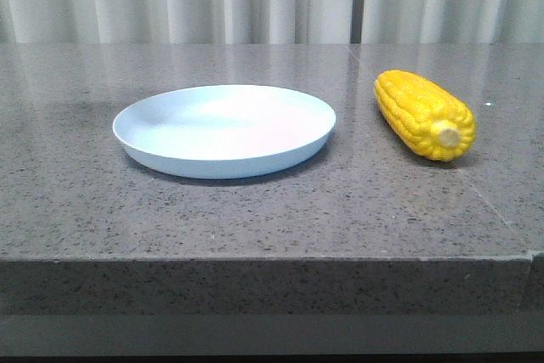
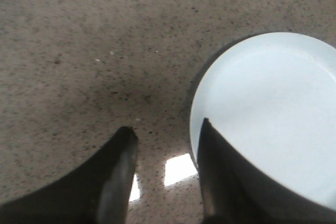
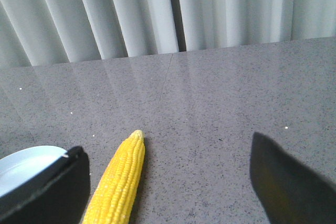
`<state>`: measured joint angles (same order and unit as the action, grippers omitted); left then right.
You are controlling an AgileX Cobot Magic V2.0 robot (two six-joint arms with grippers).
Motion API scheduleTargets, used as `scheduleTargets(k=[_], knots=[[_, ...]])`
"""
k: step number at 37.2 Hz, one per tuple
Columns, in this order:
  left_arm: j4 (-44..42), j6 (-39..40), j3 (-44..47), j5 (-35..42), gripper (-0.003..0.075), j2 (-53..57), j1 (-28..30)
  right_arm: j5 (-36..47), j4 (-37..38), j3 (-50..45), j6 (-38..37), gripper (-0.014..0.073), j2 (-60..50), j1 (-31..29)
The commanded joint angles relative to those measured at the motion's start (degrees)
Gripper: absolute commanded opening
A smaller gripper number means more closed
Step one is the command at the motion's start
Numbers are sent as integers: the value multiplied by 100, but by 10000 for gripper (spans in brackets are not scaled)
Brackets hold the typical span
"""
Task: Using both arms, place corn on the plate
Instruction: 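Release the plate and raise the left gripper away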
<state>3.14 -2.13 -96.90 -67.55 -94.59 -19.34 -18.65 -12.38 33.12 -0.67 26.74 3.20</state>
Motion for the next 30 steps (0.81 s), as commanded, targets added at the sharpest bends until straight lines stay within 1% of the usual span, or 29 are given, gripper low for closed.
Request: scheduleTargets(k=[1, 3, 5, 13, 21, 26, 30], knots=[[-259, 166, -66, 80, 109, 526, 139, 464, -22, 200, 30, 643, 63, -46], [-314, 213, 135, 107, 37, 701, 242, 464, -22, 200, 30, 643, 63, -46], [-314, 213, 390, 229, -18, 866, 349, 464, -22, 200, 30, 643, 63, -46], [-314, 213, 1789, 1104, -20, 1752, 778, 464, -22, 200, 30, 643, 63, -46], [-189, 213, 3514, 2687, -20, 3019, 777, 464, -22, 200, 30, 643, 63, -46], [-227, 213, 4517, 3638, -20, 4040, 777, 464, -22, 200, 30, 643, 63, -46], [-273, 213, 5211, 4210, -20, 4983, 777, 464, -22, 200, 30, 643, 63, -46]])
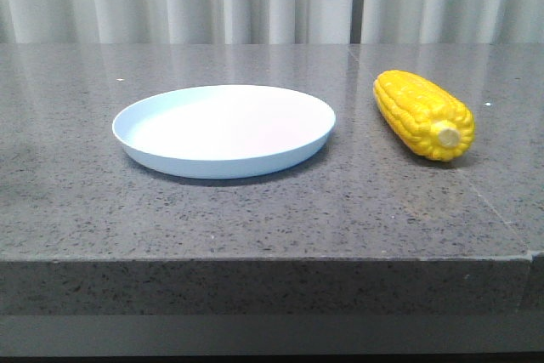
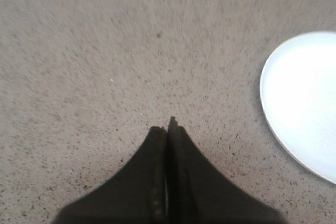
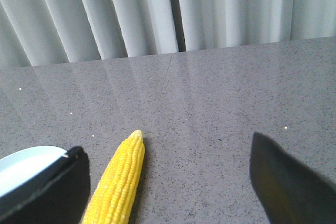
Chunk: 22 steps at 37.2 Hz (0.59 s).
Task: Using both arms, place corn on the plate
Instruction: 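Release the plate and raise the left gripper away, then lower the open right gripper over the yellow corn cob and close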
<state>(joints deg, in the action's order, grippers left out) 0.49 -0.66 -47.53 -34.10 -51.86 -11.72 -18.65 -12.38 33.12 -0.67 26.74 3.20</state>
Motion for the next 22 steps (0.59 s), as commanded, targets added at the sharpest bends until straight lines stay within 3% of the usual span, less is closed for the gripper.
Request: scheduleTargets(k=[1, 12, 22], knots=[[-8, 66, 446, 980, -20, 917, 14, 464, -22, 200, 30, 643, 63, -46], [-158, 66, 1689, 1270, -20, 3426, 14, 464, -22, 200, 30, 643, 63, -46], [-187, 66, 2272, 1245, -20, 4818, 14, 458, -28, 200, 30, 643, 63, -46]])
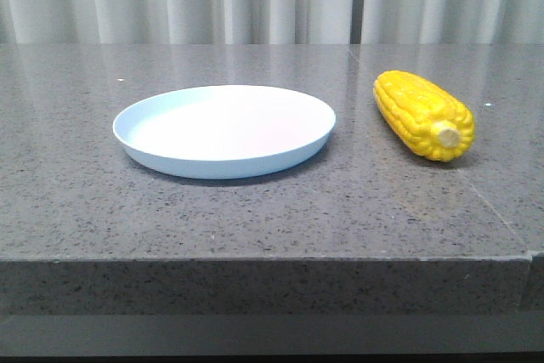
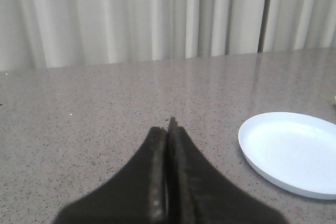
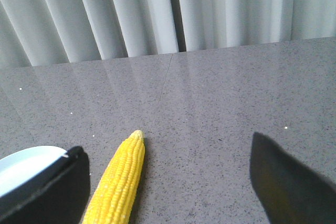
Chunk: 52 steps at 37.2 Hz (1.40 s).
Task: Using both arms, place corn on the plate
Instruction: 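Lower the open right gripper over the yellow corn cob and close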
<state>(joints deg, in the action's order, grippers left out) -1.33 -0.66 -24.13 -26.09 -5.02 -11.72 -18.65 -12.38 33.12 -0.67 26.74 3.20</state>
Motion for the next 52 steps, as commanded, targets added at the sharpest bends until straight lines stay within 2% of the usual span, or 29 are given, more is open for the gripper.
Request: scheduleTargets(k=[1, 4, 8, 21, 28, 35, 43, 47, 52], knots=[[-4, 66, -47, 444, -20, 193, 14, 458, -28, 200, 30, 643, 63, -46], [-4, 66, -42, 410, -20, 259, 14, 348, -28, 214, 30, 643, 75, -46], [-4, 66, -42, 410, -20, 263, 14, -275, -28, 478, 30, 643, 357, -46], [-4, 66, -42, 410, -20, 263, 14, -1557, -56, 1773, 30, 643, 2481, 2], [-4, 66, -42, 410, -20, 263, 14, -1861, -298, 2451, 21, 643, 3830, 501], [-4, 66, -42, 410, -20, 263, 14, -1885, -298, 2994, -380, 643, 4969, 1072], [-4, 66, -42, 410, -20, 263, 14, -1710, -330, 3305, -392, 643, 5794, 1108], [-4, 66, -42, 410, -20, 263, 14, -1676, -591, 3378, -392, 638, 5941, 1114], [-4, 66, -42, 410, -20, 263, 14, -1655, -711, 3378, -392, 549, 6053, 1114]])
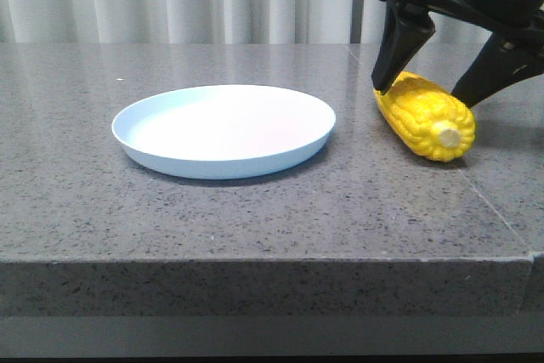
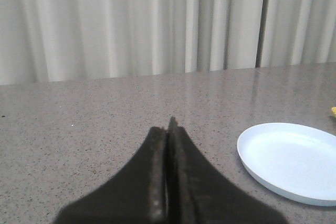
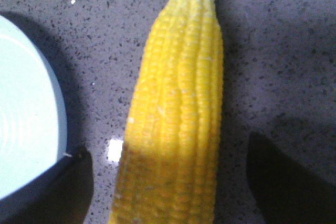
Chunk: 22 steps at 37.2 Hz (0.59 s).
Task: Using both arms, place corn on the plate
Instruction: 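Lower the open right gripper over the yellow corn cob and close, then lift the corn and carry it over the plate with the right gripper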
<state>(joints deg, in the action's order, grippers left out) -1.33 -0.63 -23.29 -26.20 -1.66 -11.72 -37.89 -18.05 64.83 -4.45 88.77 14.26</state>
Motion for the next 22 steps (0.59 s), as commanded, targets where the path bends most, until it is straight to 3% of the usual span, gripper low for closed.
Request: scheduleTargets(k=[1, 15, 22], knots=[[-4, 63, -126, 421, -20, -73, 14, 262, -145, 207, -13, 533, -130, 9], [-4, 63, -126, 421, -20, -73, 14, 236, -157, 214, -13, 174, -109, 9], [-4, 63, -126, 421, -20, -73, 14, 224, -151, 287, -18, 164, -467, 9]])
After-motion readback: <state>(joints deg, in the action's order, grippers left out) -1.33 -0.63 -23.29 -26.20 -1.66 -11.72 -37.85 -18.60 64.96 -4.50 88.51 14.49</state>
